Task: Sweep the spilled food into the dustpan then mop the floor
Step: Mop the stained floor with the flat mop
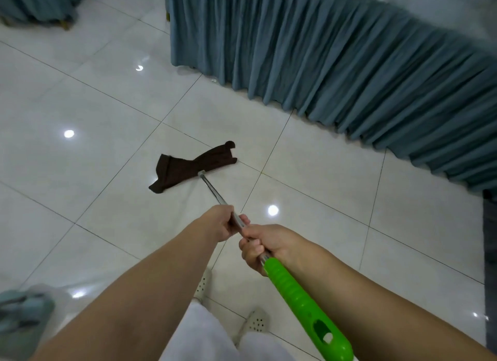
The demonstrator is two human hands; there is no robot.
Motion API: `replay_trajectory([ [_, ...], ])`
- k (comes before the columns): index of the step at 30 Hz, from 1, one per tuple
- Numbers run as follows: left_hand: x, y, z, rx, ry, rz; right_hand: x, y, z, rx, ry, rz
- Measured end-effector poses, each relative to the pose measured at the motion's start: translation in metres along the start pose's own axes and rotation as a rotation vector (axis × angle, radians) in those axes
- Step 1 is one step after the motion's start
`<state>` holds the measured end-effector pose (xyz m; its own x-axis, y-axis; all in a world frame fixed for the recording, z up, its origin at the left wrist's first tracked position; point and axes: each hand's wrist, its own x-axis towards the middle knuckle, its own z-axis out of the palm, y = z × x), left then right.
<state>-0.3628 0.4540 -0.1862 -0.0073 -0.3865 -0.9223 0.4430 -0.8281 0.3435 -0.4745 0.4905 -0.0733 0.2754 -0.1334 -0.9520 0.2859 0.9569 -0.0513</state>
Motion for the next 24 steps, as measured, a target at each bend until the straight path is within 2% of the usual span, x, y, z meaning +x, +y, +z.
replay_trajectory([
  [7, -0.030, -0.090, 0.053, -0.061, -0.024, -0.024, -0.044, 0.029, -0.095, 0.035, -0.017, 0.051],
  [14, -0.059, -0.142, 0.109, -0.099, -0.083, -0.085, -0.086, 0.038, -0.160, 0.035, 0.007, 0.056],
  [24, -0.089, -0.162, 0.140, -0.127, -0.186, -0.159, -0.126, 0.040, -0.183, 0.024, 0.055, 0.037],
])
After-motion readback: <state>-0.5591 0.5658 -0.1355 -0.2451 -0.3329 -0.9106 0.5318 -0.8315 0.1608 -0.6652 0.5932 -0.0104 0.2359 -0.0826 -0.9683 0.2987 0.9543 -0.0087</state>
